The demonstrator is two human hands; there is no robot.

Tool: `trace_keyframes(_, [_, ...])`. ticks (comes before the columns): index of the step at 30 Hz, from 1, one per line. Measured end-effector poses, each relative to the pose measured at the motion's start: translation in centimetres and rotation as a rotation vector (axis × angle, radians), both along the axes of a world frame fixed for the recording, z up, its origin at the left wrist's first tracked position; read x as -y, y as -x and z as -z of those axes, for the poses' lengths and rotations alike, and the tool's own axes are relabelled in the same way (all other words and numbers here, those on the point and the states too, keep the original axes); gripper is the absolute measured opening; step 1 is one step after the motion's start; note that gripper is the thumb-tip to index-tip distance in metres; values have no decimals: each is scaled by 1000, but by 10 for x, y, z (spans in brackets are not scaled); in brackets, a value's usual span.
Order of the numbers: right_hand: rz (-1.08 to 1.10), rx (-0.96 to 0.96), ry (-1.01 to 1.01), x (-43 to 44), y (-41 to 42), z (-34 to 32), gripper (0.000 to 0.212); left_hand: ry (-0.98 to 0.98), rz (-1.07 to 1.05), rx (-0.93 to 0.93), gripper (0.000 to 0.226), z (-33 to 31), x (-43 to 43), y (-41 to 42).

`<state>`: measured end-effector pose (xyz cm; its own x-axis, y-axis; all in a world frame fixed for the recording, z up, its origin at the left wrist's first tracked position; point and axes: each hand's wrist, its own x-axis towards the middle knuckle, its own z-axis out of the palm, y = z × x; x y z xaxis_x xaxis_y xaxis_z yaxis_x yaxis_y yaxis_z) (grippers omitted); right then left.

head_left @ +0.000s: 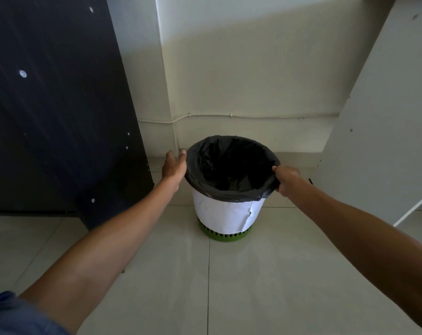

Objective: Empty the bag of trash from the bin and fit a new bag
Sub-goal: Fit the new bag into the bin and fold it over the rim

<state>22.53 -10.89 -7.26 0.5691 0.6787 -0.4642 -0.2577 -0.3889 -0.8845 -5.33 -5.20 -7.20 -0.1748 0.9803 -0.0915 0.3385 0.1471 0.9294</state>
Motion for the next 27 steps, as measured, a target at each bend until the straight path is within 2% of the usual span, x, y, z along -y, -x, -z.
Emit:
trace_keyframes(7, [-181, 54, 28, 6, -13, -5, 32, -82, 220, -312, 45, 2, -16, -13])
trace_keyframes(8, [-184, 85, 26, 5, -12, -7, 36, -85, 233, -365, 42, 5, -18, -13])
trace_keyframes(11, [-146, 284, 35, -10, -20, 7, 67, -122, 225, -459, 39, 14, -22, -10])
trace_keyframes(13, [-156, 409, 45, -18, -25, 21, 75, -161, 228, -435, 42, 18, -25, -7])
trace_keyframes(15, [-163, 418, 48, -14, -18, 17, 68, -180, 235, -414, 42, 21, -29, -6])
trace_keyframes(16, [-160, 378, 31, -14, -16, 15, 61, -183, 241, -414, 43, 22, -30, -5])
trace_keyframes(19, [-230, 100, 44, -19, -19, 4, 34, -174, 268, -406, 44, 23, -35, -3])
trace_keyframes(20, [-257, 34, 70, -22, -21, 3, 31, -170, 284, -387, 44, 23, -38, -2])
trace_keyframes(23, [-296, 11, 102, -29, -23, -1, 29, -153, 316, -325, 44, 24, -47, 0])
trace_keyframes(27, [-237, 168, 90, -40, -22, 7, 55, -132, 333, -283, 43, 23, -50, 0])
